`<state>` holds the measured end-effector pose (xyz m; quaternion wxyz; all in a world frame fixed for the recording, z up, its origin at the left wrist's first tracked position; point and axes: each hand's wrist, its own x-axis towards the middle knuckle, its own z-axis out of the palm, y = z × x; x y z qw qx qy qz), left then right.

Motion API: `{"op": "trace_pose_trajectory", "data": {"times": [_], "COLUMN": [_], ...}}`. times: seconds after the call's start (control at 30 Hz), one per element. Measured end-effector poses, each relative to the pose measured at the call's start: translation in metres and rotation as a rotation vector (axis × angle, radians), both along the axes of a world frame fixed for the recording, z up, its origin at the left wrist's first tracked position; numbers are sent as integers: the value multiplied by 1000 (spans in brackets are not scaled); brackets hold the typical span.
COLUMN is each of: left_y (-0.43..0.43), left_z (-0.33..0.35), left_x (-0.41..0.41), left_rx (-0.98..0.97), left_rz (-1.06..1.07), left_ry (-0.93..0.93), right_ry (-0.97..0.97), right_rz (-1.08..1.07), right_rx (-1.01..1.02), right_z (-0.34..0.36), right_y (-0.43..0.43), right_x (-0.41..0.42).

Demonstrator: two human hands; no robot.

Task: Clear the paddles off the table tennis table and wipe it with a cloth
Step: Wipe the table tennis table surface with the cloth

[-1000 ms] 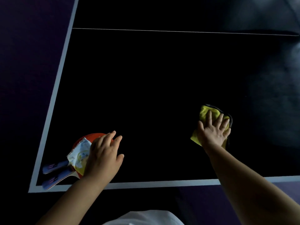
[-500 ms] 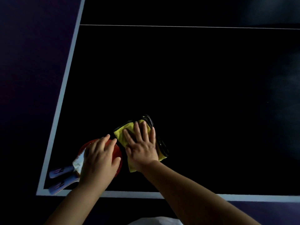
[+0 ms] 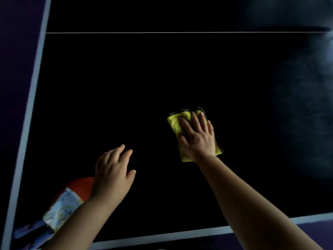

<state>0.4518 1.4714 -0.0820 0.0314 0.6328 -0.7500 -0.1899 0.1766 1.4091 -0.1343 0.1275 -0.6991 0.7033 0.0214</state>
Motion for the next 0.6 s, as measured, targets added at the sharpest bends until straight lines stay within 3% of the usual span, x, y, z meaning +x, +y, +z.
{"op": "trace_pose_trajectory", "data": {"times": [0.27, 0.5, 0.6], "left_y": [-47, -72, -74], "left_z": [-12, -16, -12], "left_x": [-36, -3, 35], "left_rx": [57, -34, -46], "left_rz": [57, 134, 169], "left_ry": [13, 66, 54], "right_ry": [43, 46, 52], "right_rz": [-456, -562, -493], "right_rx": [37, 54, 55], "right_z": [2, 0, -1], "right_y": [-63, -69, -57], "right_x": [-102, -49, 11]}}
